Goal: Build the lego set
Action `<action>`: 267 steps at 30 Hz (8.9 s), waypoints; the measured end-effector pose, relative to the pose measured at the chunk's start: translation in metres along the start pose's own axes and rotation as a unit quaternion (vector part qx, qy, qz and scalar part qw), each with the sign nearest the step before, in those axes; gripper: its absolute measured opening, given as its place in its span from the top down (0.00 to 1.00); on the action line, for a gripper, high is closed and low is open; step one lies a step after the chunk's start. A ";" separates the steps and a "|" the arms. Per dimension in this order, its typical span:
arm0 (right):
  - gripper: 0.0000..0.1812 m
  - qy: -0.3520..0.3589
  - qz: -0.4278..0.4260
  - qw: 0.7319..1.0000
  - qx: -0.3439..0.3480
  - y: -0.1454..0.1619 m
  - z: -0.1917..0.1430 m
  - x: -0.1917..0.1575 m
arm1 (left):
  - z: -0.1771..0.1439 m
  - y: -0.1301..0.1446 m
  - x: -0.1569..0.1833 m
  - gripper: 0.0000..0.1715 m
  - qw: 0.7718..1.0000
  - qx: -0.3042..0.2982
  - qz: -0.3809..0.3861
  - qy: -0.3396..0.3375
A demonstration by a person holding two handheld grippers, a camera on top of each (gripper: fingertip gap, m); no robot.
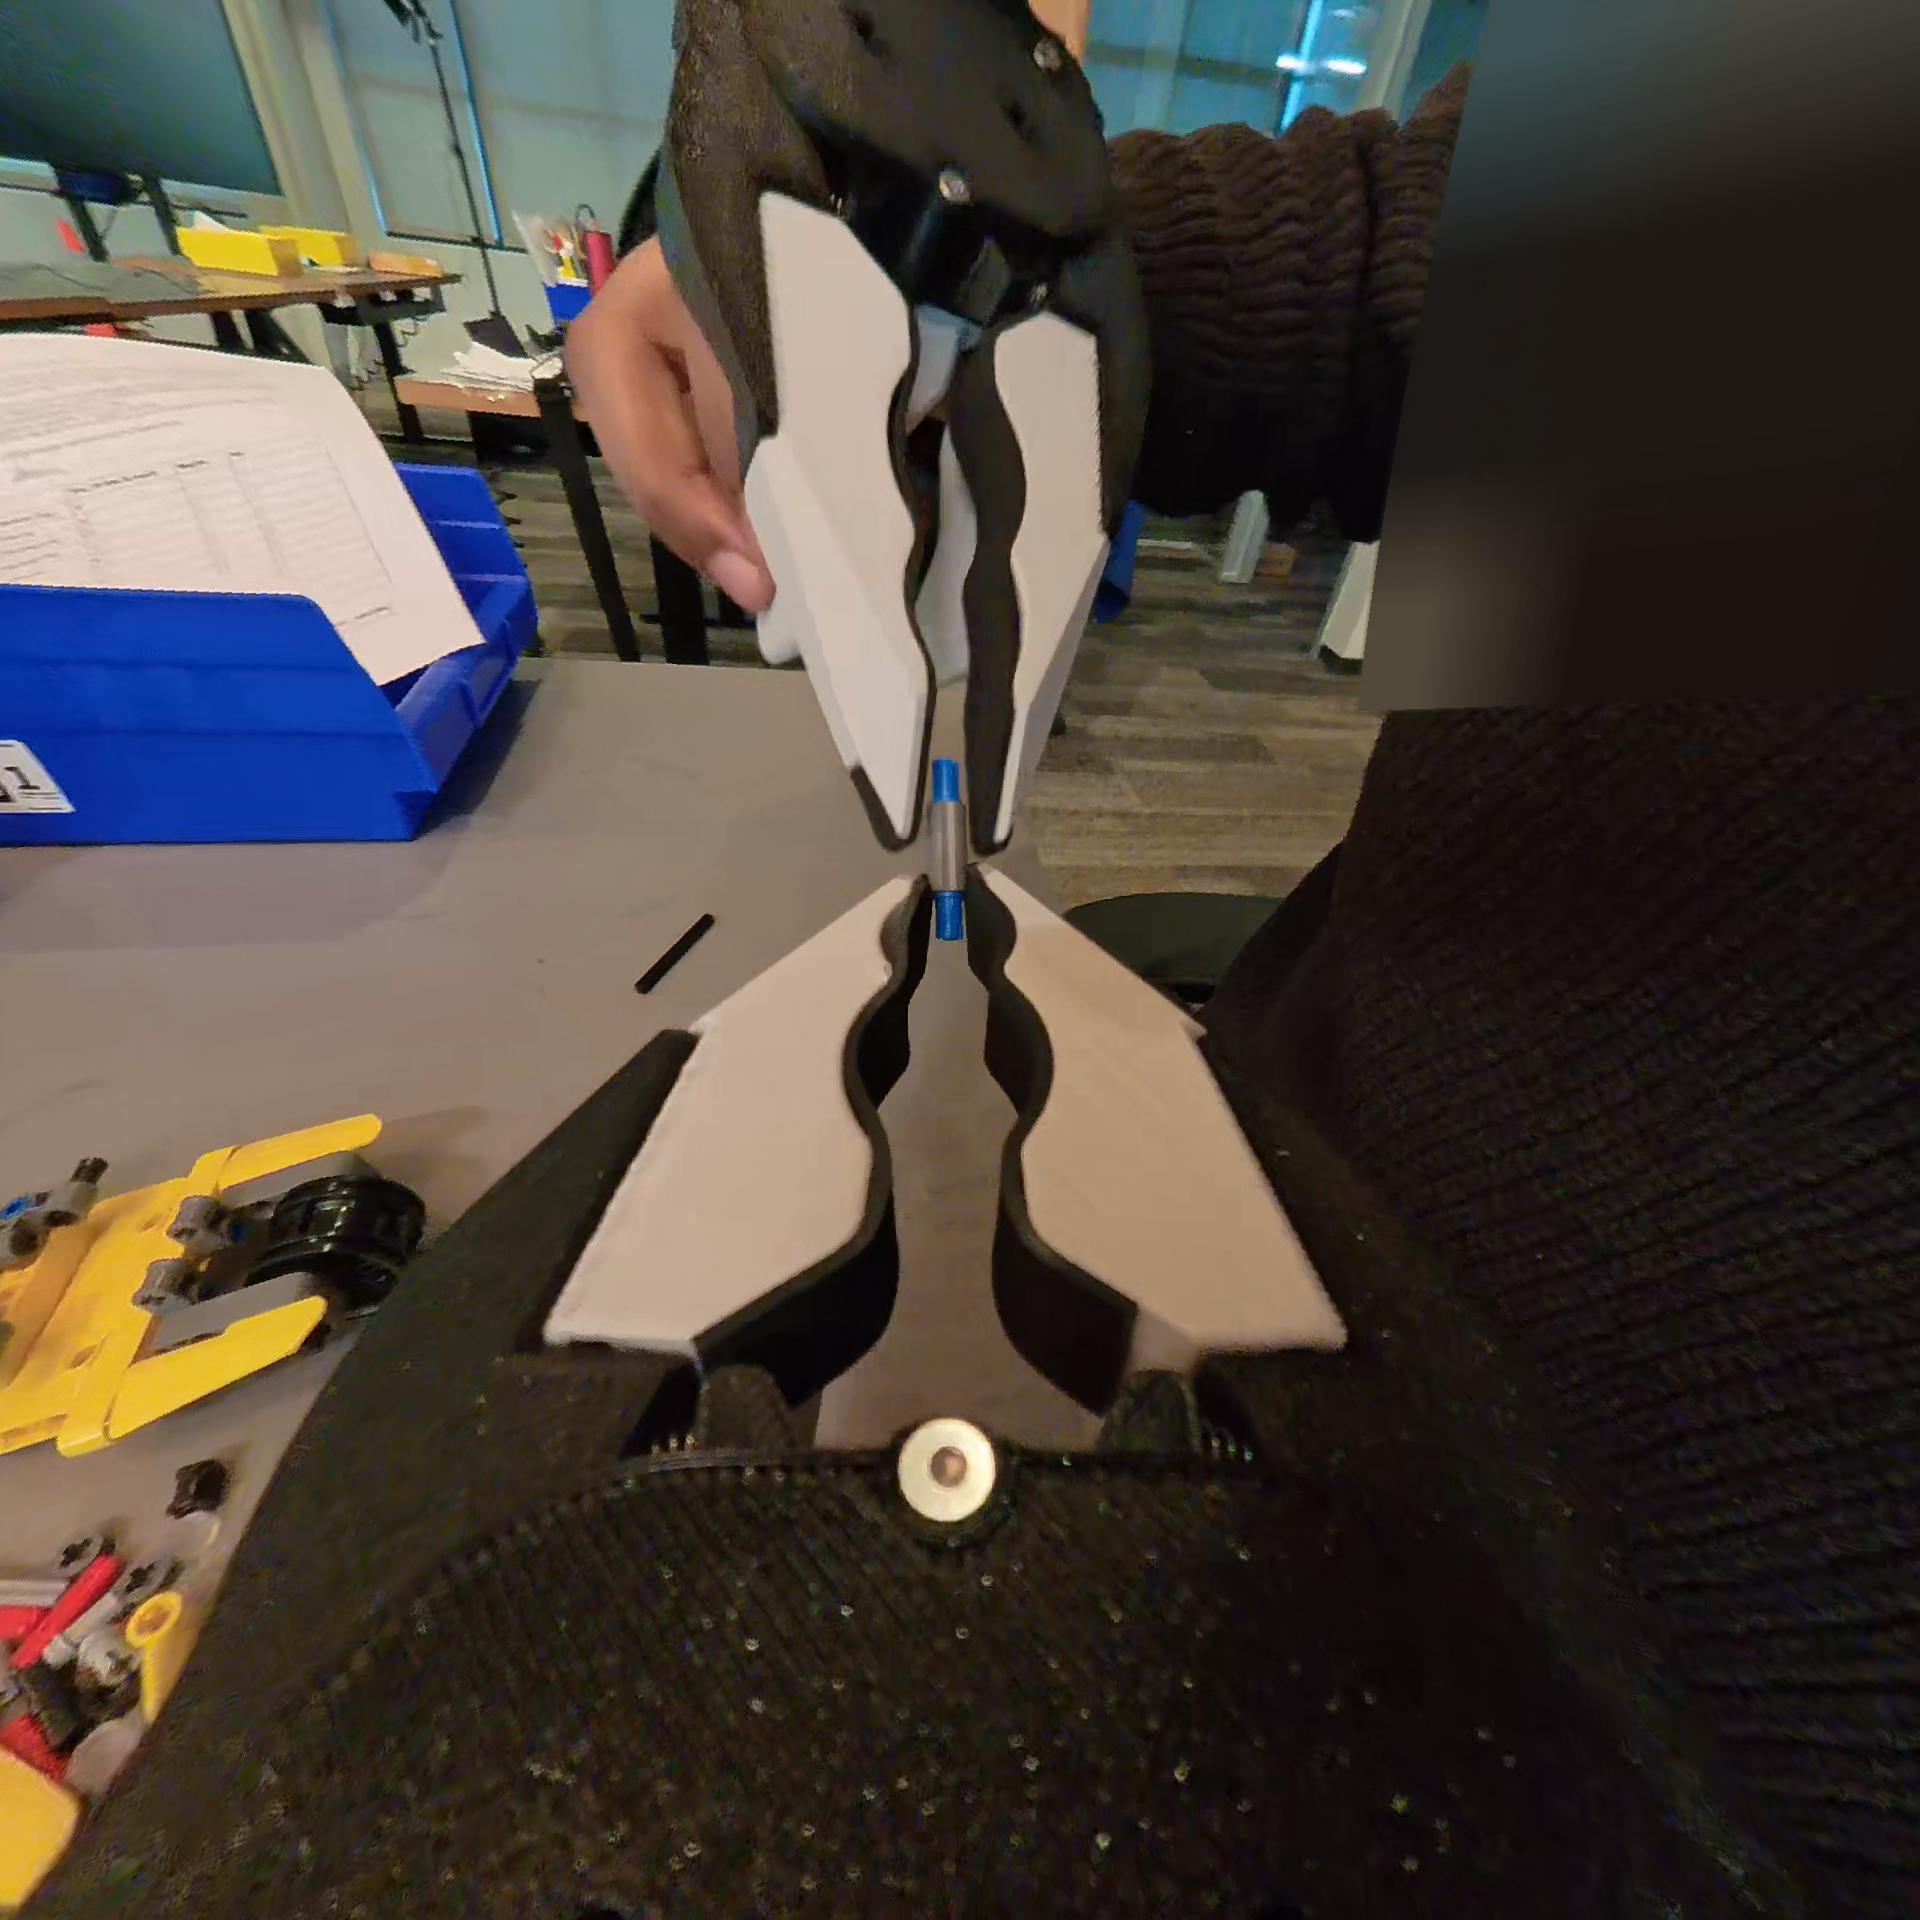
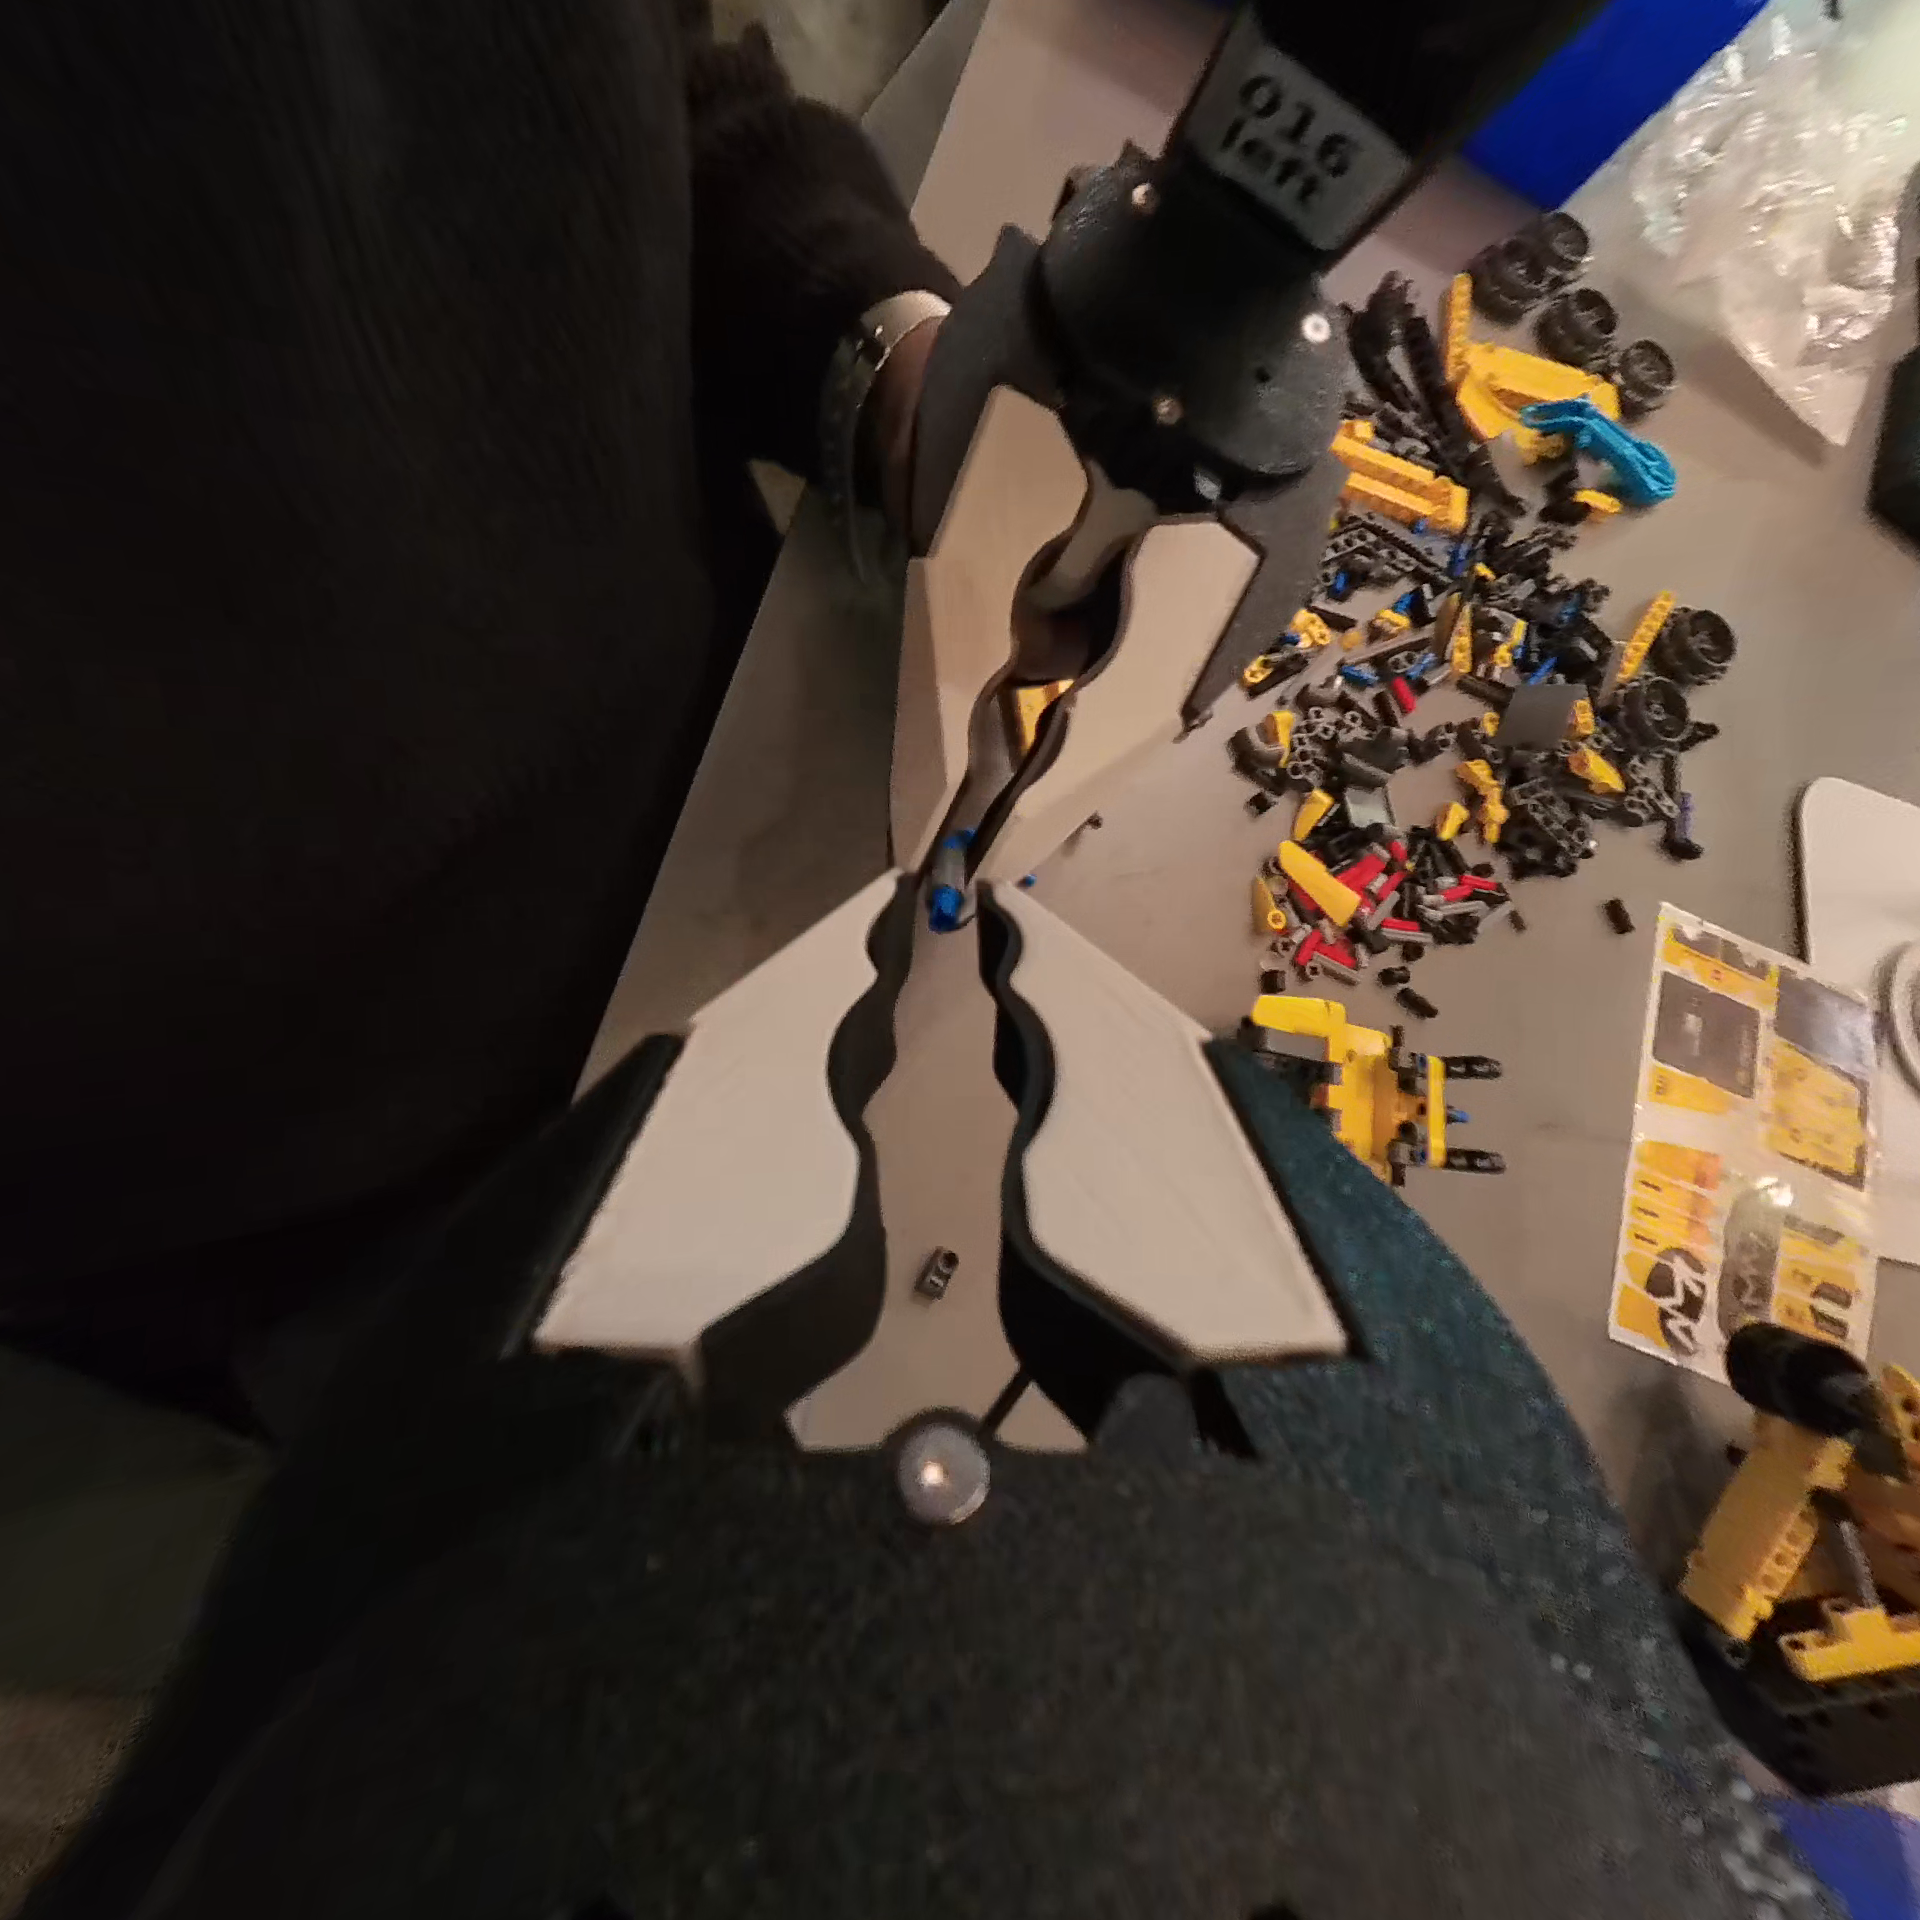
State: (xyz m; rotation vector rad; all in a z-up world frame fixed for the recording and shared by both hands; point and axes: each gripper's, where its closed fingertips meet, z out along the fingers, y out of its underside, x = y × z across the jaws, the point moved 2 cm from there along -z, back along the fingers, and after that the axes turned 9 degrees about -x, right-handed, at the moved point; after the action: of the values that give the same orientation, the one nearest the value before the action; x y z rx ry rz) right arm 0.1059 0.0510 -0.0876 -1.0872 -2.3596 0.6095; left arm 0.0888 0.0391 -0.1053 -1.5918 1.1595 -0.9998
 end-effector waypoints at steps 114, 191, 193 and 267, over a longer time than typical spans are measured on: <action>0.95 -0.033 0.304 0.894 -0.326 0.131 0.047 -0.001 | -0.028 0.031 -0.074 0.84 0.957 0.020 -0.278 -0.074; 0.71 0.142 0.361 0.921 0.022 0.142 0.031 -0.019 | 0.085 0.082 -0.047 0.74 0.926 -0.354 -0.029 -0.125; 0.71 0.139 0.362 0.921 0.036 0.140 0.028 -0.020 | 0.087 0.082 -0.046 0.76 0.929 -0.349 -0.032 -0.118; 0.96 0.238 0.408 0.882 0.003 0.116 0.018 0.010 | 0.006 0.007 -0.047 0.90 0.947 0.040 -0.066 -0.313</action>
State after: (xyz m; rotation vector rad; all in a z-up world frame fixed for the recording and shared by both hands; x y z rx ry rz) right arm 0.1561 0.1233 -0.1655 -1.9749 -1.4182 0.5235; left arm 0.0821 0.0848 -0.1186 -1.7568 0.5733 -0.5387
